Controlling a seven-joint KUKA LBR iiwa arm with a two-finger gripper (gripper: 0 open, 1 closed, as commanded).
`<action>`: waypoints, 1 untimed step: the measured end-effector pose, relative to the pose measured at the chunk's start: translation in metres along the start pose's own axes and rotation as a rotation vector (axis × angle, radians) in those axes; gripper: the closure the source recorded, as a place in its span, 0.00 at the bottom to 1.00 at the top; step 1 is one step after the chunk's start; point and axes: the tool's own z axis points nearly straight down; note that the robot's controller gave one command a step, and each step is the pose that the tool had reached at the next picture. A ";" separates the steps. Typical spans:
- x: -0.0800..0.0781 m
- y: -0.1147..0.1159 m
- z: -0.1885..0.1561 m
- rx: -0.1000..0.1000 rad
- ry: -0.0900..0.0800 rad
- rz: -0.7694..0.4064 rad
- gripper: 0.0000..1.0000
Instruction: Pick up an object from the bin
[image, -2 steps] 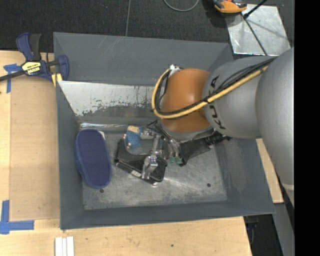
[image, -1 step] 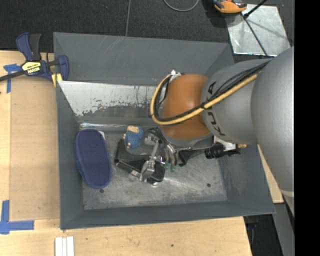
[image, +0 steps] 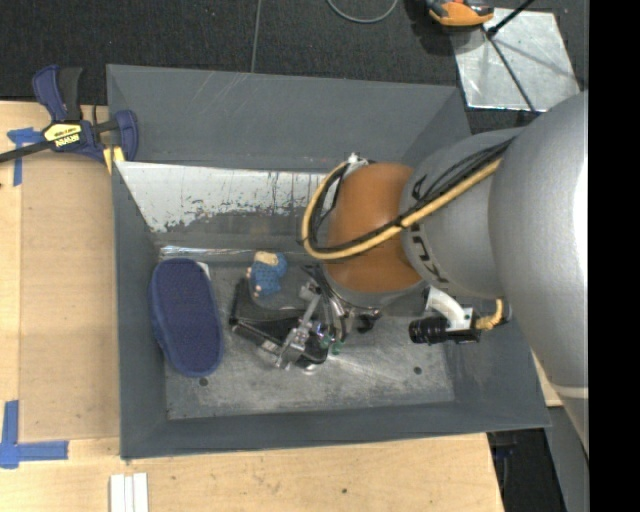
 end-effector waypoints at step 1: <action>0.000 0.020 0.035 -0.004 -0.005 0.177 0.00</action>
Offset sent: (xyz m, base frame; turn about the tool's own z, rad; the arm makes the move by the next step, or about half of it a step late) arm 0.0067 0.0185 -0.0405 0.1793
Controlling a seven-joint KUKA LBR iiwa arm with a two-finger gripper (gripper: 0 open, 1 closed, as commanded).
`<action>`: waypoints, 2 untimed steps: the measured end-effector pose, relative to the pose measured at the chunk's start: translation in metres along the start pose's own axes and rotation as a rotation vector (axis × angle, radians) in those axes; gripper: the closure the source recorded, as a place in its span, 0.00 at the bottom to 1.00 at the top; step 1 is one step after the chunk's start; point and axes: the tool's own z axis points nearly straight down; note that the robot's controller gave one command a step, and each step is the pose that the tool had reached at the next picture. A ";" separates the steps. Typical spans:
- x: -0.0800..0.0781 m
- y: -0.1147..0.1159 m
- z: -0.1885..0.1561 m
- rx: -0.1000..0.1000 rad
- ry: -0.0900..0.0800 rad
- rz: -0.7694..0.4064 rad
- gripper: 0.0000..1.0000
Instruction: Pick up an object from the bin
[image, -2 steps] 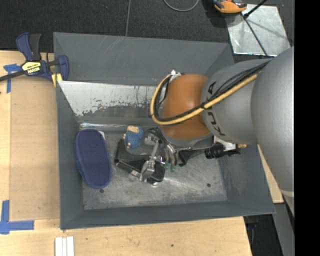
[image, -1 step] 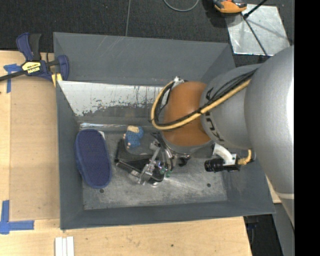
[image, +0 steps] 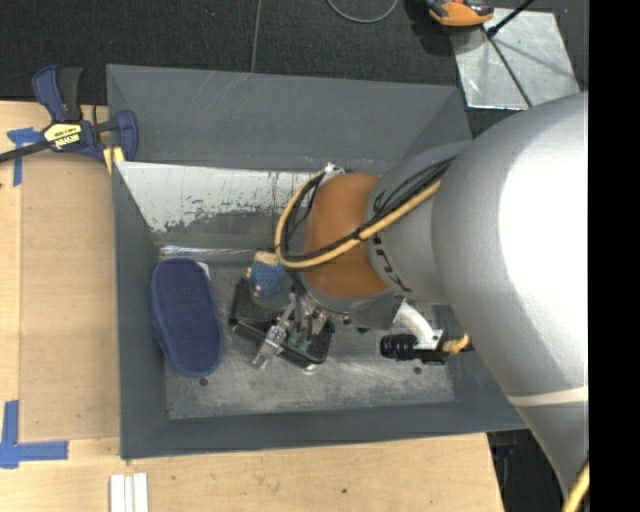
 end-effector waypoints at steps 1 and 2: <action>-0.001 0.001 -0.002 -0.001 -0.001 -0.002 0.00; -0.002 0.002 -0.004 -0.006 -0.005 -0.002 1.00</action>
Offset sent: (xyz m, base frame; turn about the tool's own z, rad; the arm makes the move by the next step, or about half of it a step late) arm 0.0000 0.0000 0.0000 0.0000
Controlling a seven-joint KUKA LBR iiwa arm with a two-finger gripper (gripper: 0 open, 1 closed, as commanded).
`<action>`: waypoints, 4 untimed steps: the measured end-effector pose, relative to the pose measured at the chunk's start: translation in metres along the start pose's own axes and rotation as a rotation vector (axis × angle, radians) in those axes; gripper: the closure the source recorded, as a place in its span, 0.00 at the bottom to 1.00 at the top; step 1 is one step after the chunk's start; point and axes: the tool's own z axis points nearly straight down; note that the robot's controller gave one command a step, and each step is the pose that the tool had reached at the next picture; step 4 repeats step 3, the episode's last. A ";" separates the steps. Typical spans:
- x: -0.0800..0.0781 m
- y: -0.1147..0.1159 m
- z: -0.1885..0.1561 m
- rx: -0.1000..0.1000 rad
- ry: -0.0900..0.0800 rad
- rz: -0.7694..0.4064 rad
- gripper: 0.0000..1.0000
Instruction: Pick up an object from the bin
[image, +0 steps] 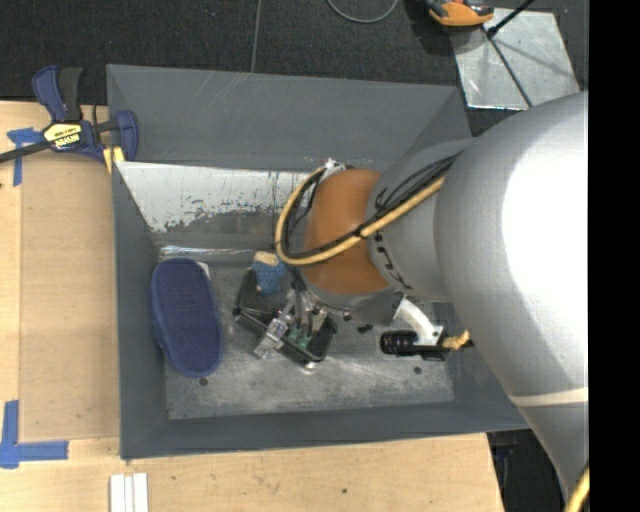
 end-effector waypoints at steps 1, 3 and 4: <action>0.000 -0.001 -0.014 0.009 0.008 -0.002 1.00; -0.001 -0.003 -0.093 0.007 0.006 -0.005 1.00; -0.001 -0.003 -0.093 0.007 0.006 -0.005 1.00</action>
Offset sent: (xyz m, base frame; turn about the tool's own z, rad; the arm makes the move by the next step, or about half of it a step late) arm 0.0000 0.0001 0.0152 0.0000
